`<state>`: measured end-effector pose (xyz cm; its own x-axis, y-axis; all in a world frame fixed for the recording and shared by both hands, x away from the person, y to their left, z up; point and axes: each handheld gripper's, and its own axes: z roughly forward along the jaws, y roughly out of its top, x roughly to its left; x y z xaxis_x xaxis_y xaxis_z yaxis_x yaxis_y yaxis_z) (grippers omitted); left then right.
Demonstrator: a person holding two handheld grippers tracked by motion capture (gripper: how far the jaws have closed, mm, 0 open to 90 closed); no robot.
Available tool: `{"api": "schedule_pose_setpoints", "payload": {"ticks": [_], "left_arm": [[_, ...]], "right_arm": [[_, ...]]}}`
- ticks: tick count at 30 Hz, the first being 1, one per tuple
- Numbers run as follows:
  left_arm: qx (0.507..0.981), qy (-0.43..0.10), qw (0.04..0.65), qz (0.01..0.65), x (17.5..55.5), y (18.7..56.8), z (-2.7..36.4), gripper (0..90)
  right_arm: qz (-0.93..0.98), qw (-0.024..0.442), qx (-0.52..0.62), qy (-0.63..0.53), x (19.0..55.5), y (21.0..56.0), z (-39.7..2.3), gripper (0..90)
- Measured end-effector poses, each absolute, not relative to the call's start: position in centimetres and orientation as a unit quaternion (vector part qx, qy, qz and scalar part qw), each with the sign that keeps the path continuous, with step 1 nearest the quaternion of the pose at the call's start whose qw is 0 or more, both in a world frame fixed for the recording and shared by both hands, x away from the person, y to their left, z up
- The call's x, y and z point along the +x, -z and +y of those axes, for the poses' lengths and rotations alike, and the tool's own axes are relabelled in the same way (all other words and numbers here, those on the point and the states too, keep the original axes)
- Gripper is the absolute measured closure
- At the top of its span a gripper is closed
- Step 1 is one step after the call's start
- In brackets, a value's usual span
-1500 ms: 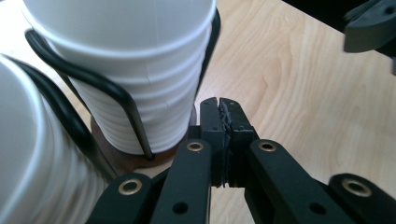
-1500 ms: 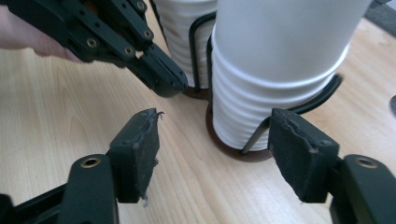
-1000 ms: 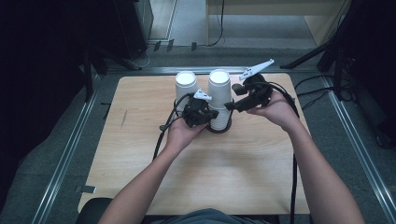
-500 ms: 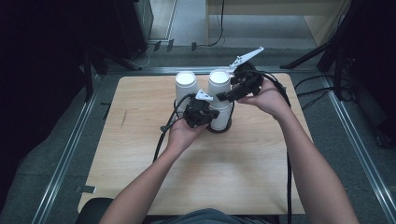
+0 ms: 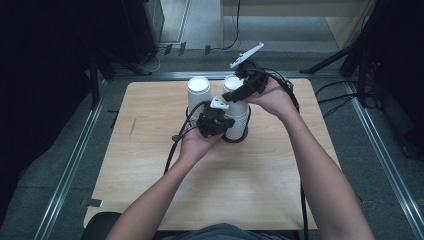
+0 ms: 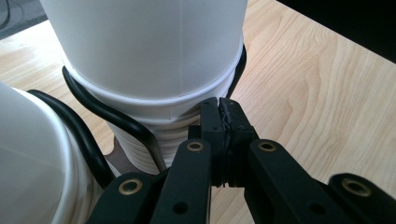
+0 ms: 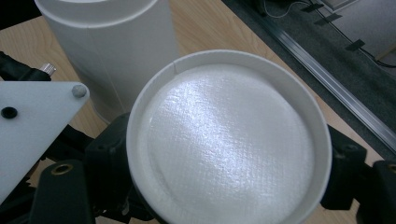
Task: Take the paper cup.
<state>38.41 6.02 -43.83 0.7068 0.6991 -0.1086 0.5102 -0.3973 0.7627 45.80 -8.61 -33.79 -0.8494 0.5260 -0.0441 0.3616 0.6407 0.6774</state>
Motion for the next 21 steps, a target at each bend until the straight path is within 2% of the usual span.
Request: {"api": "schedule_pose_setpoints", "payload": {"ticks": [21], "left_arm": [[0.829, -0.112, 0.411, 0.363, 38.37, 43.90, 6.20, 89.1]], "right_arm": [[0.903, 0.123, 0.249, -0.328, 45.65, 33.24, -8.19, 24.0]]}}
